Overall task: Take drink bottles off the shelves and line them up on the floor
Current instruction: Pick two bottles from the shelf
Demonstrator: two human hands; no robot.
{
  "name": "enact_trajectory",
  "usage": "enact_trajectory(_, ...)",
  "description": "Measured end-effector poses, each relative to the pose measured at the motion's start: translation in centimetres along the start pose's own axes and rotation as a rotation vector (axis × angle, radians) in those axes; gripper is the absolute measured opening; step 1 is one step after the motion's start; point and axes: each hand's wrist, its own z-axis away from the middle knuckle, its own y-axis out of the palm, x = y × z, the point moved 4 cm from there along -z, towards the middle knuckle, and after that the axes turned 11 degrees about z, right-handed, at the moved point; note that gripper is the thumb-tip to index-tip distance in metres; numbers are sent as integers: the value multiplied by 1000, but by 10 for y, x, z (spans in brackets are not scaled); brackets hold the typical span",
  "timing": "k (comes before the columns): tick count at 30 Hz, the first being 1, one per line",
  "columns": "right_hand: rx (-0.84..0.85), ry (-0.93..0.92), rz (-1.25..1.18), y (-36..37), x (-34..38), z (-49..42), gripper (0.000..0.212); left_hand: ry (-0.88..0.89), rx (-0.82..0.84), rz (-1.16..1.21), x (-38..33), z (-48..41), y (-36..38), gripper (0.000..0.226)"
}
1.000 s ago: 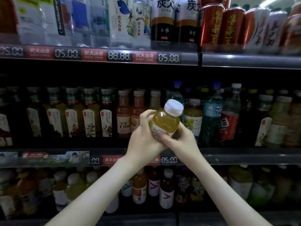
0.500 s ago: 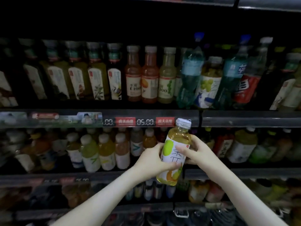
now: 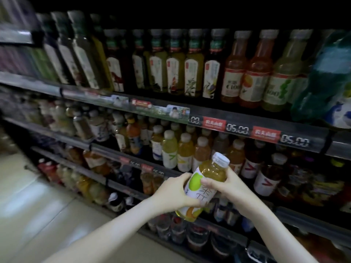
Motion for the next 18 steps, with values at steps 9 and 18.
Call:
enact_trajectory(9,188,63,27,38,7,-11,43,-140,53,155,34,26,-24,67)
enact_trajectory(18,-36,-1,248,82,3,-45,46,-130,195,132,84,1,-87,57)
